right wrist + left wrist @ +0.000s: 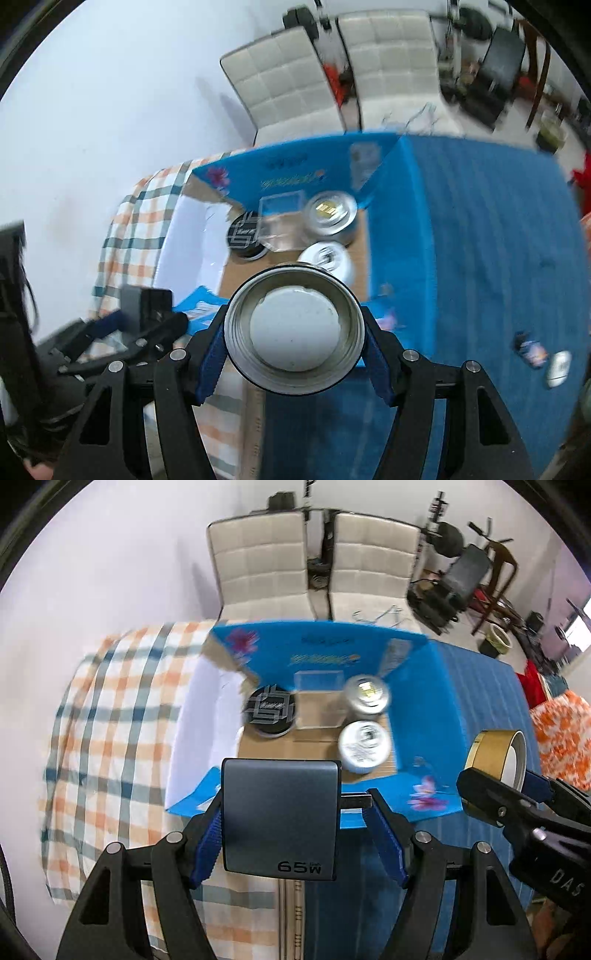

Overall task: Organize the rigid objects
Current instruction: 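Carry the grey charger and white lid over the blue box with both tools, then release the charger and lid inside the box, withdraw both tools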

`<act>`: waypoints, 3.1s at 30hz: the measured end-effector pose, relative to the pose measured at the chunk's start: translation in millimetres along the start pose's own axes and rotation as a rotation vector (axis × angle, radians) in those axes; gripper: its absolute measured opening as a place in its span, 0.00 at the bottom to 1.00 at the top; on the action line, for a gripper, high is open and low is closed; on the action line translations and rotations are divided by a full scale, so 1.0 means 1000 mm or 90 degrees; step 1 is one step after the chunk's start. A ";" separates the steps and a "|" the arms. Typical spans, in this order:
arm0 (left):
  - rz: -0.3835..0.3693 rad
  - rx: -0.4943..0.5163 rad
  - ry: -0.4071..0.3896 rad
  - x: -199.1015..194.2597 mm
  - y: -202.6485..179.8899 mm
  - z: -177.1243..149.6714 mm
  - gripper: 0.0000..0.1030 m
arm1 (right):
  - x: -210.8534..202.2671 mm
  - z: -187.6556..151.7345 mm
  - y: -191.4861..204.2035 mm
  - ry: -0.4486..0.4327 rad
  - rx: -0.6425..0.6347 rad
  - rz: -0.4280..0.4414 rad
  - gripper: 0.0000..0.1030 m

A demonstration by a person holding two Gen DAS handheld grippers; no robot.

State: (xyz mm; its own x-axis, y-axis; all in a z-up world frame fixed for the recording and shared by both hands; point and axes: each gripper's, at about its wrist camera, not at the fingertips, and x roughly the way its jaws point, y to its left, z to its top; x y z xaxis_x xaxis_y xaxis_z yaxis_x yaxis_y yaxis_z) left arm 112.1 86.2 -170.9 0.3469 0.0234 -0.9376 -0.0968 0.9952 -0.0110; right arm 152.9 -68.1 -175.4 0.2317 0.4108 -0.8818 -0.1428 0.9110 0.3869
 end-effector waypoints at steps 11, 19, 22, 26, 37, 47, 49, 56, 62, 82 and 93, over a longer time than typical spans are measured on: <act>-0.058 -0.064 0.099 0.082 0.051 0.013 0.67 | 0.124 0.034 -0.011 0.142 0.131 0.053 0.65; -0.079 -0.054 0.142 0.124 0.056 0.030 0.67 | 0.178 0.056 -0.003 0.200 0.164 0.066 0.66; -0.102 -0.046 0.166 0.138 0.055 0.033 0.67 | 0.194 0.060 -0.002 0.221 0.174 0.062 0.66; -0.093 -0.038 0.194 0.156 0.056 0.036 0.67 | 0.210 0.063 -0.001 0.242 0.183 0.067 0.66; -0.110 -0.027 0.230 0.174 0.060 0.042 0.72 | 0.219 0.068 -0.006 0.241 0.165 0.014 0.68; -0.103 -0.017 0.219 0.152 0.057 0.039 0.86 | 0.200 0.071 -0.010 0.231 0.159 0.028 0.87; -0.104 -0.025 0.211 0.146 0.059 0.038 0.89 | 0.190 0.073 -0.011 0.217 0.154 0.021 0.90; -0.081 -0.018 0.182 0.115 0.064 0.035 1.00 | 0.141 0.073 -0.017 0.154 0.098 -0.062 1.00; -0.036 -0.023 0.145 0.095 0.081 0.026 1.00 | 0.106 0.059 -0.019 0.112 0.023 -0.138 1.00; 0.033 -0.019 0.002 -0.021 0.055 0.033 1.00 | -0.032 0.013 0.032 -0.009 -0.067 -0.141 1.00; 0.018 -0.005 -0.068 -0.094 0.034 0.018 1.00 | -0.108 -0.006 0.037 -0.068 -0.082 -0.114 1.00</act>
State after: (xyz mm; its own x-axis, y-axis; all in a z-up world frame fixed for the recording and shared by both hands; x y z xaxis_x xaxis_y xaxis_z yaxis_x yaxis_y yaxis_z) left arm 93.3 119.4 -76.3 0.4414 0.0614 -0.8952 -0.1143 0.9934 0.0118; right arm 116.9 -79.2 -67.8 0.3635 0.2511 -0.8971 -0.2101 0.9603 0.1837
